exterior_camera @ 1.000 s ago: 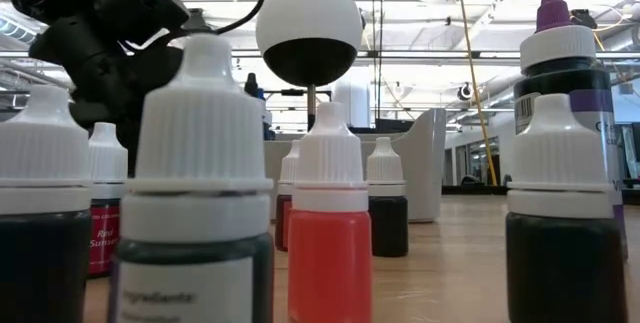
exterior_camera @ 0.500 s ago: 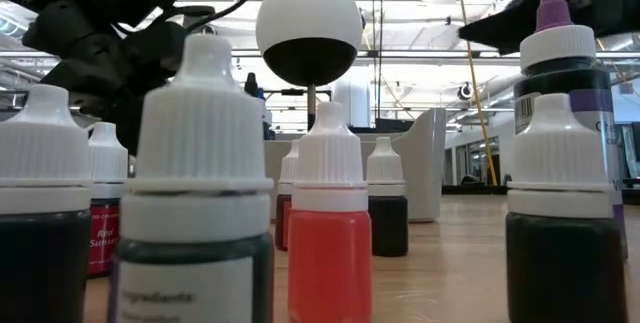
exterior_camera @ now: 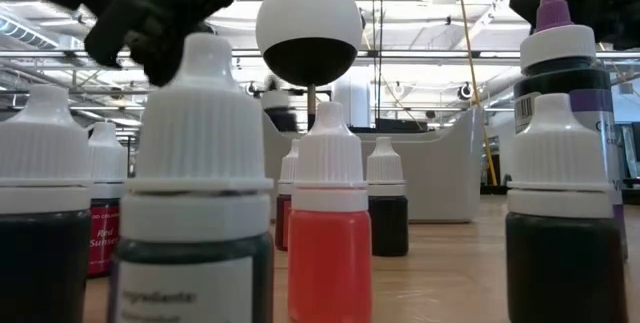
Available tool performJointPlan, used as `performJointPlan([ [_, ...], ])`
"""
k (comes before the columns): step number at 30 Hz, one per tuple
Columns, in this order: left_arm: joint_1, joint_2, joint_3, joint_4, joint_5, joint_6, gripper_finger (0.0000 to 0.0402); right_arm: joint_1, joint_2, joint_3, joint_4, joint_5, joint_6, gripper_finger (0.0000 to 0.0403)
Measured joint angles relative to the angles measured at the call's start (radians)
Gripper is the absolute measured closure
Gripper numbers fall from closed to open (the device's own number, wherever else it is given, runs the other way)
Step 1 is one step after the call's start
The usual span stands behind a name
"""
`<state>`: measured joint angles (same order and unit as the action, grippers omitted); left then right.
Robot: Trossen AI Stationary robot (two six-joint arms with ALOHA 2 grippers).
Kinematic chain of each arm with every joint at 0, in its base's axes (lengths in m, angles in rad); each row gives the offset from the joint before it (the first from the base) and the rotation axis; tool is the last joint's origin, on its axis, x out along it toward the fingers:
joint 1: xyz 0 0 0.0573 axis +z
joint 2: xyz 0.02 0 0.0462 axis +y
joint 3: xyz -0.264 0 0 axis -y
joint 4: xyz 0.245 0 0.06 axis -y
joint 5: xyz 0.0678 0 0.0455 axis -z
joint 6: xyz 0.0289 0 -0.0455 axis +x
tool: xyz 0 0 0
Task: Pick & Place food coloring
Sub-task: Put the large black food coloring bottle into the gray bin
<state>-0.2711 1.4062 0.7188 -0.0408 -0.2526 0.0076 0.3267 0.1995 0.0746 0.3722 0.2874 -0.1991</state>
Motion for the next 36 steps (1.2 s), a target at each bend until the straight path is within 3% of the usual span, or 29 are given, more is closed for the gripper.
performJointPlan([
  [5, -0.029, -0.002, 0.199, -0.283, -0.080, -0.103, 0.0360, 0.000, -0.001, -0.001, -0.013, 0.025, 0.006, 0.0403],
  [9, -0.048, 0.000, 0.265, -0.351, -0.080, -0.125, 0.0360, 0.000, 0.000, -0.001, -0.073, 0.025, 0.061, 0.0403],
  [18, -0.087, 0.001, 0.320, -0.264, -0.063, -0.235, 0.0360, 0.000, 0.027, -0.001, -0.109, 0.025, 0.113, 0.0403],
  [30, -0.088, 0.122, 0.319, -0.144, -0.038, -0.115, 0.0356, 0.000, 0.108, -0.001, -0.020, 0.027, 0.127, 0.0403],
  [36, -0.079, 0.213, 0.318, -0.039, -0.035, -0.081, 0.0295, 0.000, 0.120, -0.001, 0.006, 0.033, 0.102, 0.0403],
])
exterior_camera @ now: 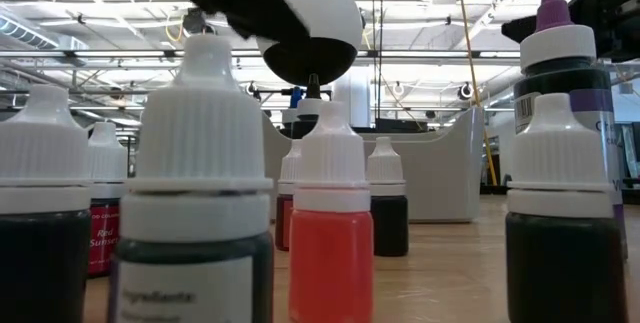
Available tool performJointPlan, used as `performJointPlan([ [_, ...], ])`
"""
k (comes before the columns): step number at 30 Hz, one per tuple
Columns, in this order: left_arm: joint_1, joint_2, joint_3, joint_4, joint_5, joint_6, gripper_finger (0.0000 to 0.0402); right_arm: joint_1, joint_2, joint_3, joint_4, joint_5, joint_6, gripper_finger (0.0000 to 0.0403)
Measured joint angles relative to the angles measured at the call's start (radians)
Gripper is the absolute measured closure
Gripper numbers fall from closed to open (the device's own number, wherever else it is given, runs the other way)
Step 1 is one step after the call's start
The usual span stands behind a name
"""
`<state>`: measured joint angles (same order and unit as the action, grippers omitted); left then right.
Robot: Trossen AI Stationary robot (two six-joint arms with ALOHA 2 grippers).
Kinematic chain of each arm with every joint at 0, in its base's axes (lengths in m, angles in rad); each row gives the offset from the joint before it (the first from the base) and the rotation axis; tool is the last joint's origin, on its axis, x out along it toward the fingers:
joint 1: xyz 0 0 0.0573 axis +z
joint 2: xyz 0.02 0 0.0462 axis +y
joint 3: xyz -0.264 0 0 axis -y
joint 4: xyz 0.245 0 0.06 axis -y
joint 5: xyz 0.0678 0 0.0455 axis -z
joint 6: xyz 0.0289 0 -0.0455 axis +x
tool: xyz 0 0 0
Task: Pick & Place food coloring
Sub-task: Put the large black food coloring bottle into the gray bin
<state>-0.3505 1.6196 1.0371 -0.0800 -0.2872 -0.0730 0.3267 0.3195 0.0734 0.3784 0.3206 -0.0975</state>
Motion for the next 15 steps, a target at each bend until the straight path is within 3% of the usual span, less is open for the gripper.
performJointPlan([
  [9, 0.049, 0.030, 0.000, 0.002, -0.059, -0.049, 0.0156, 0.000, 0.008, 0.000, -0.008, 0.019, 0.003, 0.0403],
  [15, 0.067, 0.030, 0.000, -0.004, -0.026, -0.065, 0.0114, 0.000, 0.008, 0.000, -0.001, 0.019, -0.014, 0.0403],
])
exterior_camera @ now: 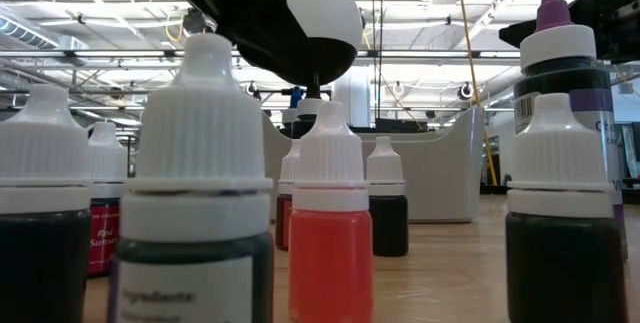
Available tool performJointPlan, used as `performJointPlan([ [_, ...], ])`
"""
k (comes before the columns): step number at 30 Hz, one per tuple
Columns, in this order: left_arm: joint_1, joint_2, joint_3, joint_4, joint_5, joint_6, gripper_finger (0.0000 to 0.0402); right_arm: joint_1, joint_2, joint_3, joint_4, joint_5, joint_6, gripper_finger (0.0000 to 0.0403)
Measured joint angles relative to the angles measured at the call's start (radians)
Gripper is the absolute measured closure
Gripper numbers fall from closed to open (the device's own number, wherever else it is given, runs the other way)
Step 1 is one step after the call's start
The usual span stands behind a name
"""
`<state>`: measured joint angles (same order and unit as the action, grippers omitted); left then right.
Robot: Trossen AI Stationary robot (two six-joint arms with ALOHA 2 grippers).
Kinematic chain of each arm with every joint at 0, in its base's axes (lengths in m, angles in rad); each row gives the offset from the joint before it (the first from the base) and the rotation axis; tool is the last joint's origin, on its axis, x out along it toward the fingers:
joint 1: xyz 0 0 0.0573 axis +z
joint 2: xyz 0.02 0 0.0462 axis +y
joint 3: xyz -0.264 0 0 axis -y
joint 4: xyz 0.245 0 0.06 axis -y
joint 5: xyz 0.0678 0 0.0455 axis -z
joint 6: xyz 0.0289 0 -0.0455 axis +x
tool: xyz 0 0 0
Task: Pick & Place food coloring
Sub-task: Put the large black food coloring bottle into the gray bin
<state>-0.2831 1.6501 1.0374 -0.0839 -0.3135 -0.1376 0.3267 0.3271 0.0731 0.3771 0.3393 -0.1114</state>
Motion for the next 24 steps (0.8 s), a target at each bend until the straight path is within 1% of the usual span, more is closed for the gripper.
performJointPlan([
  [4, 0.000, 0.000, 0.000, 0.000, 0.005, -0.001, 0.0111, 0.000, 0.000, 0.000, 0.000, 0.000, -0.001, 0.0403],
  [12, 0.001, 0.016, 0.000, -0.008, 0.033, 0.005, 0.0129, 0.000, 0.000, 0.000, 0.000, 0.000, -0.006, 0.0403],
  [15, 0.000, 0.031, 0.001, 0.012, 0.033, 0.005, 0.0134, 0.000, 0.000, 0.000, 0.000, 0.000, -0.006, 0.0403],
  [18, 0.000, 0.038, -0.001, -0.003, 0.030, 0.012, 0.0137, 0.000, 0.000, 0.000, 0.000, 0.002, -0.006, 0.0403],
  [24, 0.001, 0.056, 0.000, 0.007, 0.025, 0.012, 0.0136, 0.000, 0.000, 0.000, 0.000, 0.003, -0.006, 0.0403],
])
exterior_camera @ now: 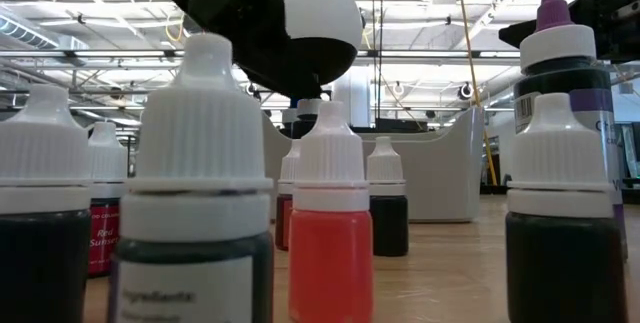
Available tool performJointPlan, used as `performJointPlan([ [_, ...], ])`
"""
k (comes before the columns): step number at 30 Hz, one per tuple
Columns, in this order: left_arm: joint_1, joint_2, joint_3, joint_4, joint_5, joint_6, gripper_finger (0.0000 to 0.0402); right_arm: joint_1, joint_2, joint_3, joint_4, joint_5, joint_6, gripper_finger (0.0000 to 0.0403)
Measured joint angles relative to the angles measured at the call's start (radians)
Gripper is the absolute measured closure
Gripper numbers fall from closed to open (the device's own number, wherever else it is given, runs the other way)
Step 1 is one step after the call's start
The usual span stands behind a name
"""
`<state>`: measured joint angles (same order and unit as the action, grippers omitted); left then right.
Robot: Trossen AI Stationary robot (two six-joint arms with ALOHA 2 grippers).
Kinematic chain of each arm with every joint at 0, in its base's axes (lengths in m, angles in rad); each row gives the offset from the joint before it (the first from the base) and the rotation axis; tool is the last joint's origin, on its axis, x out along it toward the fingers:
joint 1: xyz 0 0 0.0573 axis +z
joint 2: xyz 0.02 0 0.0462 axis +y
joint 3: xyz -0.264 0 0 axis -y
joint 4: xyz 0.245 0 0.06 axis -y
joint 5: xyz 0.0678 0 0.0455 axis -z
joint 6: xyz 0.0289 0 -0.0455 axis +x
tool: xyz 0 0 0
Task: Pick & Place food coloring
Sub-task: Put the large black food coloring bottle into the gray bin
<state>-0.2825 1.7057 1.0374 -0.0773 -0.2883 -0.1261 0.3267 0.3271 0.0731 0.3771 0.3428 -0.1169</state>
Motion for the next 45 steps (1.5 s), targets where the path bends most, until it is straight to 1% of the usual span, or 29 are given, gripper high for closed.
performJointPlan([
  [7, 0.000, 0.030, 0.000, 0.013, 0.007, 0.001, 0.0135, 0.000, 0.000, 0.000, 0.000, 0.000, 0.000, 0.0403],
  [20, 0.001, 0.029, 0.000, -0.002, 0.019, 0.013, 0.0138, 0.000, 0.000, 0.000, 0.000, 0.003, -0.001, 0.0403],
  [22, 0.001, 0.029, 0.000, -0.002, 0.020, 0.013, 0.0147, 0.000, 0.000, 0.000, 0.000, 0.003, -0.001, 0.0403],
  [25, 0.001, 0.029, 0.000, 0.000, 0.022, 0.012, 0.0171, 0.000, 0.000, 0.000, 0.000, 0.003, -0.004, 0.0403],
  [32, -0.001, 0.029, 0.000, 0.000, 0.029, 0.012, 0.0251, 0.000, 0.000, 0.000, 0.000, 0.003, -0.004, 0.0403],
  [35, 0.000, 0.029, 0.000, 0.000, 0.040, 0.011, 0.0278, 0.000, 0.000, 0.000, 0.000, 0.003, -0.004, 0.0403],
  [39, -0.002, 0.028, 0.000, 0.001, 0.059, 0.007, 0.0282, 0.000, 0.000, 0.000, 0.000, 0.003, -0.004, 0.0403],
  [45, -0.016, 0.028, 0.000, 0.001, 0.059, -0.018, 0.0263, 0.000, 0.000, 0.000, 0.000, 0.004, -0.004, 0.0403],
])
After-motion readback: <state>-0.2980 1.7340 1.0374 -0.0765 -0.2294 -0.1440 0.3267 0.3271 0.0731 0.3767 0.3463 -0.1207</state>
